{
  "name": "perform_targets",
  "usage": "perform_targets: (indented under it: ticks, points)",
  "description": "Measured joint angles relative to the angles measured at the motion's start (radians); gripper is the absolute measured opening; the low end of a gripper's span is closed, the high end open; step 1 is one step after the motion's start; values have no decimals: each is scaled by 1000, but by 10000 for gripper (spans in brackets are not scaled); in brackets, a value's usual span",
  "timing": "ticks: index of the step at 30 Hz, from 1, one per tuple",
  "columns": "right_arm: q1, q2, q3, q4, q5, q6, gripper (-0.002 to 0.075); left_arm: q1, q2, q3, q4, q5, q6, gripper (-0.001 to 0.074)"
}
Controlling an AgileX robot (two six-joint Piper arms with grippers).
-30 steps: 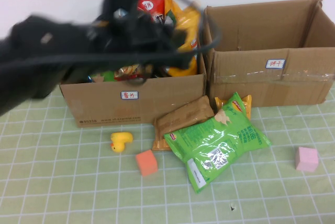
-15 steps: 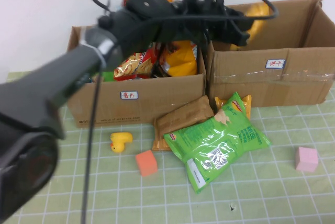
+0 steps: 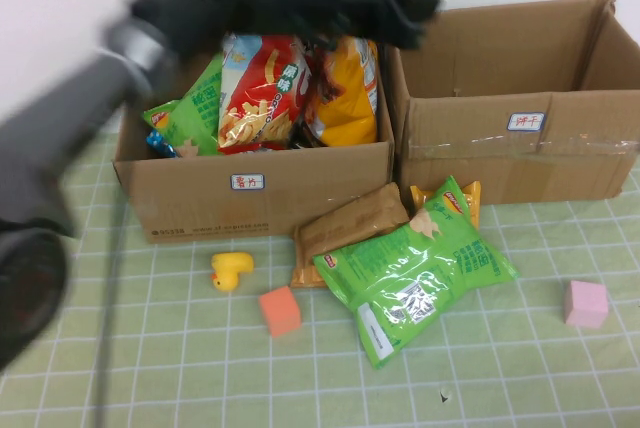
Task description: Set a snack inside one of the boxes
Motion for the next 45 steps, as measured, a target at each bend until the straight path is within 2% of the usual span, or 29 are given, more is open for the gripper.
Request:
perform_targets:
  ticks: [1, 3, 6, 10, 14, 19, 25, 30, 35, 45]
  points:
    - [0, 0, 0, 0, 0, 0, -2, 39, -58, -2, 60, 89, -24, 55]
    - [0, 0, 0, 0, 0, 0, -2, 73, -113, -6, 146, 170, -86, 23]
    - [0, 0, 0, 0, 0, 0, -2, 113, -192, -10, 318, 305, -190, 7]
    - [0, 0, 0, 0, 0, 0, -2, 119, -301, 13, 526, 460, -272, 1]
    - [0, 0, 0, 0, 0, 0, -2, 115, -436, 147, 578, 498, -297, 0]
    - [0, 0, 0, 0, 0, 0, -2, 115, -679, 416, 541, 360, -292, 0]
    - [0, 0, 0, 0, 0, 0, -2, 113, -989, 806, 387, 130, -236, 0]
    - [0, 0, 0, 0, 0, 0, -2, 113, -1158, 1016, 376, 14, -229, 0]
    - [-2, 0, 0, 0, 0, 0, -2, 113, -1304, 1135, 525, -28, -259, 0]
    - [-2, 0, 0, 0, 0, 0, -2, 113, -1578, 1358, 922, -90, -657, -1]
